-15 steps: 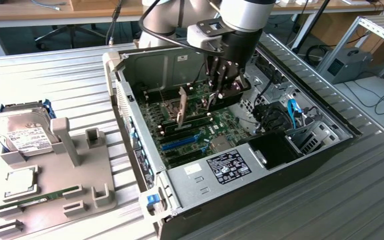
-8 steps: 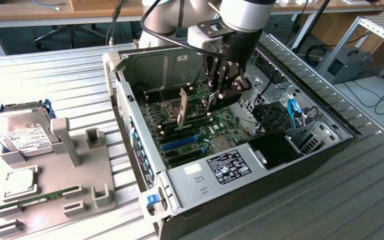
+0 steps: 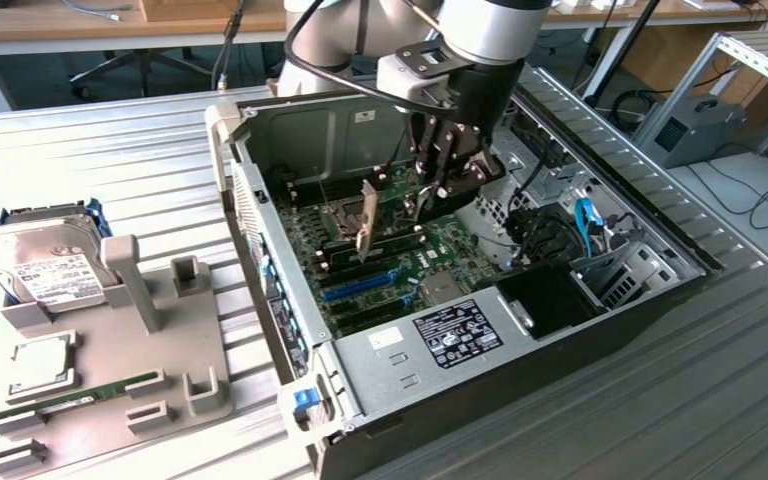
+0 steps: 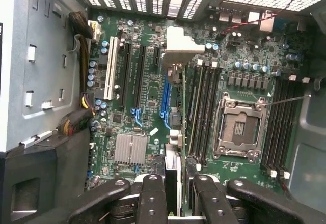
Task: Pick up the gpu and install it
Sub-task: 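Insert the gpu into the slot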
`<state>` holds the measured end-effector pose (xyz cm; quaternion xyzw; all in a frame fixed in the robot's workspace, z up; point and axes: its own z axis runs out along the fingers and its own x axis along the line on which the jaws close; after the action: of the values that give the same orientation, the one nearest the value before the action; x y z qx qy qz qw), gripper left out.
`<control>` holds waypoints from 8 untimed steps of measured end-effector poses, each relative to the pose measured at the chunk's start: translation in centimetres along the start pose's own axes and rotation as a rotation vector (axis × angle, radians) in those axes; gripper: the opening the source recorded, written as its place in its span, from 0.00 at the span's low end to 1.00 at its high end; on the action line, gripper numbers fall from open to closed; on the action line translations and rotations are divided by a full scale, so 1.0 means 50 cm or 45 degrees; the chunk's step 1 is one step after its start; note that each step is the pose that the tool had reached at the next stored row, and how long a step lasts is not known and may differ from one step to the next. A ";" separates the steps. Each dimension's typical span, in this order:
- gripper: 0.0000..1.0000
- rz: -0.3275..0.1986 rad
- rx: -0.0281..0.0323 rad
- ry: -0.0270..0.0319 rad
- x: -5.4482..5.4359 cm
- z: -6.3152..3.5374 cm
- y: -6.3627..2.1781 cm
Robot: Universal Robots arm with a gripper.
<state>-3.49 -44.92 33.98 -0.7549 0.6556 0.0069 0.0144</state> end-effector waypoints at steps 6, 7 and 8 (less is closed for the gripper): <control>0.26 -0.045 -0.0013 -0.0005 0.000 0.001 0.000; 0.26 -0.051 -0.0015 -0.0007 0.000 0.001 0.000; 0.26 -0.059 -0.0017 -0.0007 0.000 0.001 0.000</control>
<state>-3.49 -44.92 33.94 -0.7698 0.6381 0.0073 0.0143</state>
